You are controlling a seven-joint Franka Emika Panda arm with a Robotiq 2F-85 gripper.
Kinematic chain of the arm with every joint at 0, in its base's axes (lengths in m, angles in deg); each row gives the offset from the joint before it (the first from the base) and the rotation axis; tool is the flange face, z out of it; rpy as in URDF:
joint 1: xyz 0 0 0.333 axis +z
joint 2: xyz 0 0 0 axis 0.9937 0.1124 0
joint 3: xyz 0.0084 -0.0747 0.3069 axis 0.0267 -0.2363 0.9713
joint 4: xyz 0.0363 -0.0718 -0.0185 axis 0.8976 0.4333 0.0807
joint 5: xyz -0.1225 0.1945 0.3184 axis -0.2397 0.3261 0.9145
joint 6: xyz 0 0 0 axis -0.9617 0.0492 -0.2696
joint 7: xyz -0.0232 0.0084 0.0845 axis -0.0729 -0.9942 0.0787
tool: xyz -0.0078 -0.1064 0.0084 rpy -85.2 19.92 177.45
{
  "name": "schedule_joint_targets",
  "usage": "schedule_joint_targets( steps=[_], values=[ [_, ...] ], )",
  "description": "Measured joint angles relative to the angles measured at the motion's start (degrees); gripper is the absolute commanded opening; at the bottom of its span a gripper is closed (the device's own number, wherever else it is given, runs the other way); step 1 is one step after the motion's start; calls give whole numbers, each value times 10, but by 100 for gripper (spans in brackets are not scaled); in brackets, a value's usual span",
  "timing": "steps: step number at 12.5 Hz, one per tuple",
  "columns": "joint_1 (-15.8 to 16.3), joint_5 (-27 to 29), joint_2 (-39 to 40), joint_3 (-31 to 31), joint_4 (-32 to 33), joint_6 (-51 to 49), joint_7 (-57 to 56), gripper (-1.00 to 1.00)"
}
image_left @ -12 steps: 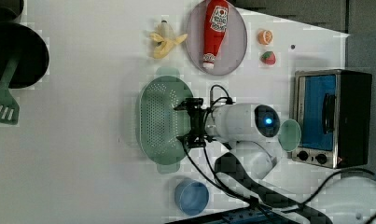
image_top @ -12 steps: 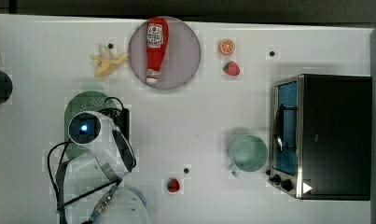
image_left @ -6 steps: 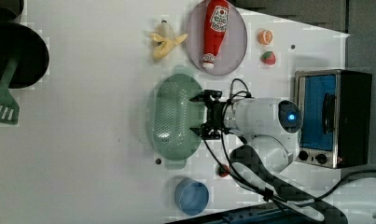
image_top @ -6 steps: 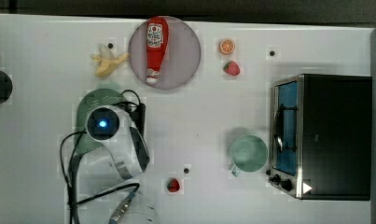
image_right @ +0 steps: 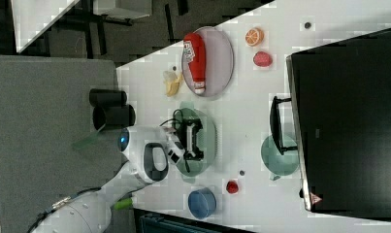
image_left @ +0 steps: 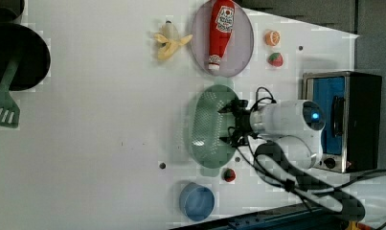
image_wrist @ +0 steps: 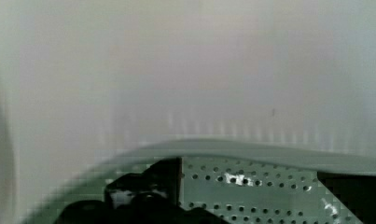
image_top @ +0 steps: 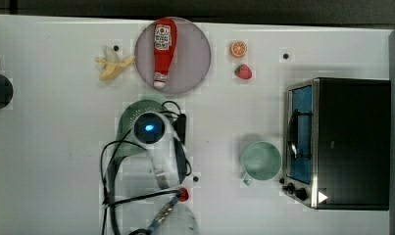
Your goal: Drag strainer left to right.
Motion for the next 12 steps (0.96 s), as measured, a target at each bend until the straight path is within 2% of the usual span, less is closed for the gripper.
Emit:
schedule_joint_targets(
  steps=[4, 12],
  values=[
    [-28, -12, -1, -30, 6, 8, -55, 100],
    [-37, -15, -3, -124, 8, 17, -165, 100]
  ],
)
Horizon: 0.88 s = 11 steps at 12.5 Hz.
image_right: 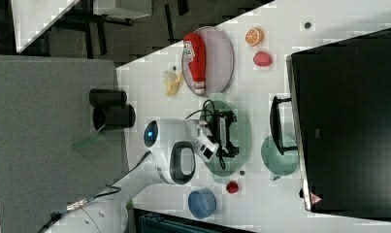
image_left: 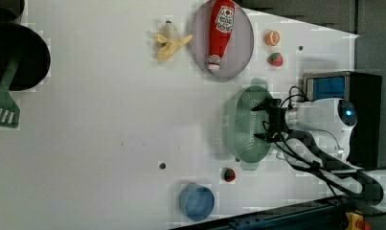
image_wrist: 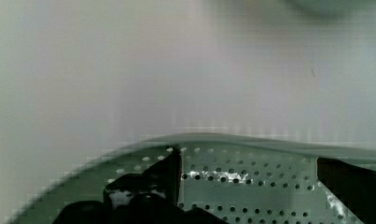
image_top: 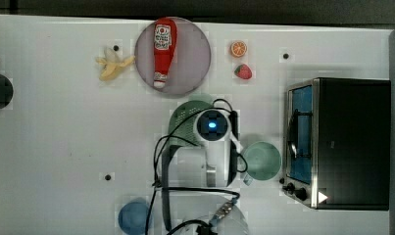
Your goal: Drag strainer left to right.
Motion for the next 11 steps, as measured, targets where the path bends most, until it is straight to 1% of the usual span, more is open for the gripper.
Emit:
schedule_joint_targets(
  steps=[1, 2, 5, 7, 9, 10, 11],
  values=[
    [0, 9, -1, -15, -2, 8, -12, 100],
    [-8, 12, -1, -21, -2, 12, -20, 100],
    [-26, 11, -6, -22, 2, 1, -63, 100],
    [-25, 7, -18, -25, 7, -13, -144, 100],
    [-22, -7, -45, -14, 7, -41, -239, 100],
    [-23, -6, -65, -2, 3, -60, -285, 100],
    [-18, -5, -94, 4, -1, -105, -319, 100]
  ],
)
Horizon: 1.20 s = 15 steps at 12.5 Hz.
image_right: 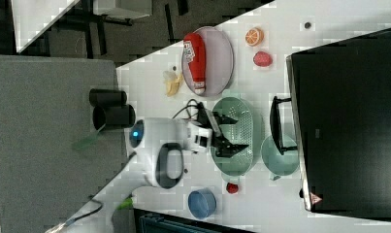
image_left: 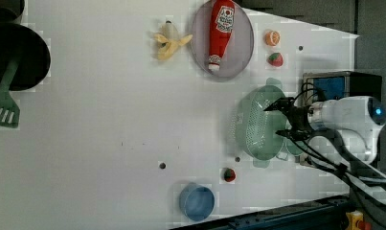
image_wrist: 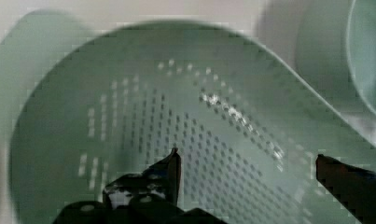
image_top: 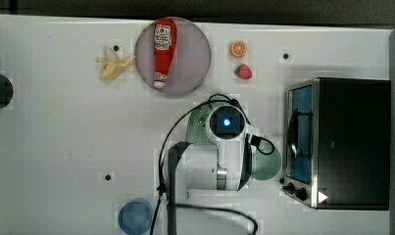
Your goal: Drag strainer left to right.
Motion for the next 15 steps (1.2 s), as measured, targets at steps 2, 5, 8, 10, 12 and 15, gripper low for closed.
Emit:
schedule_joint_targets(
  steps=[2, 5, 8, 10, 12, 15],
  values=[
    [1, 2, -79, 20, -11, -94, -27, 100],
    [11, -1, -176, 29, -103, -258, -46, 100],
    [5, 21, -249, 36, -204, -404, -67, 100],
    [8, 59, -298, 29, -238, -459, -74, 100],
    [9, 54, -339, 29, -250, -483, -100, 100],
    [9, 45, -358, 26, -245, -520, -107, 100]
  ],
)
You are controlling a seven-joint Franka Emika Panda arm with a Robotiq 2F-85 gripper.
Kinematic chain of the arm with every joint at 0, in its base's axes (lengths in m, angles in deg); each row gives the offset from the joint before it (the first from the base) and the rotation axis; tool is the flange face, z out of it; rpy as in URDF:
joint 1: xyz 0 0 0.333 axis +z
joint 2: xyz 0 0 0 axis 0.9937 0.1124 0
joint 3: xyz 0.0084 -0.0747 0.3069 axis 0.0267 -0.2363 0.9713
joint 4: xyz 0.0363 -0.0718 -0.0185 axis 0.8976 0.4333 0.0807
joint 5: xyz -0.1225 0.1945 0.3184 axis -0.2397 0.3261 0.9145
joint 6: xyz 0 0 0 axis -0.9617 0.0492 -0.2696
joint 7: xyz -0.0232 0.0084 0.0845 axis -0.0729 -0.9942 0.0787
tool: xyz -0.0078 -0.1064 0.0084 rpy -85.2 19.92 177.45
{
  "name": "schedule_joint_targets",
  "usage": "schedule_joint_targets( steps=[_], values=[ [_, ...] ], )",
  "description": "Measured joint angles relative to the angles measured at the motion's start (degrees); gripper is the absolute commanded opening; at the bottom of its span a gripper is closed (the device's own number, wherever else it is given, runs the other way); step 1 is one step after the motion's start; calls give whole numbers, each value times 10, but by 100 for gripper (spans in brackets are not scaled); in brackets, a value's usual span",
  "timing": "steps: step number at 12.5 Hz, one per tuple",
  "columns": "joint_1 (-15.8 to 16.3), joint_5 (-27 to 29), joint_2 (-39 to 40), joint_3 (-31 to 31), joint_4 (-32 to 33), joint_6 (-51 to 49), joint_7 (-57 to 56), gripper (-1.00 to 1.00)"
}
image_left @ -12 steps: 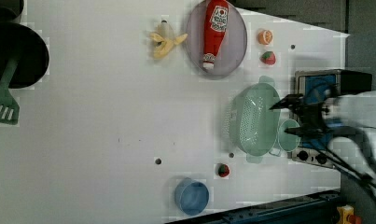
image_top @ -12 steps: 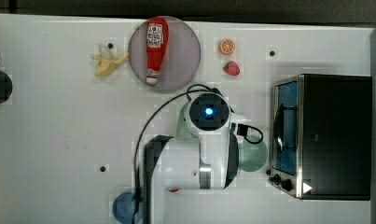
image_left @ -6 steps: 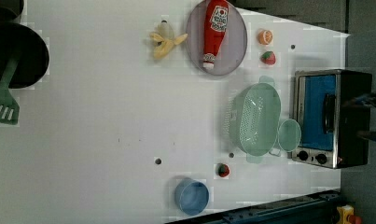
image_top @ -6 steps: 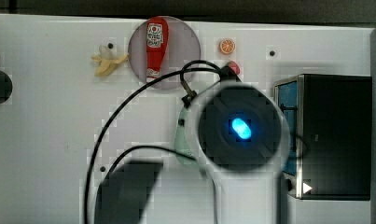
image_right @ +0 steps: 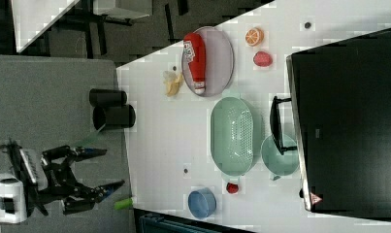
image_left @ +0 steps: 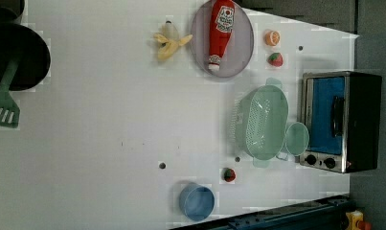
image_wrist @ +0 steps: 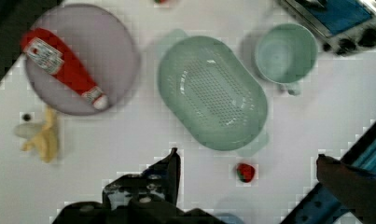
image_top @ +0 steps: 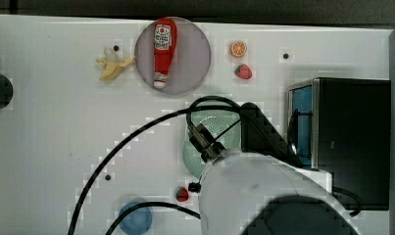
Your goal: Drag strainer left to right.
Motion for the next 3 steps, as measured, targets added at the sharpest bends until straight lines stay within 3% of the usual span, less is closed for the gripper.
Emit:
schedule_joint_targets(
  steps=[3],
  values=[
    [5, -2, 21, 4, 18, 11, -16, 100]
  ],
)
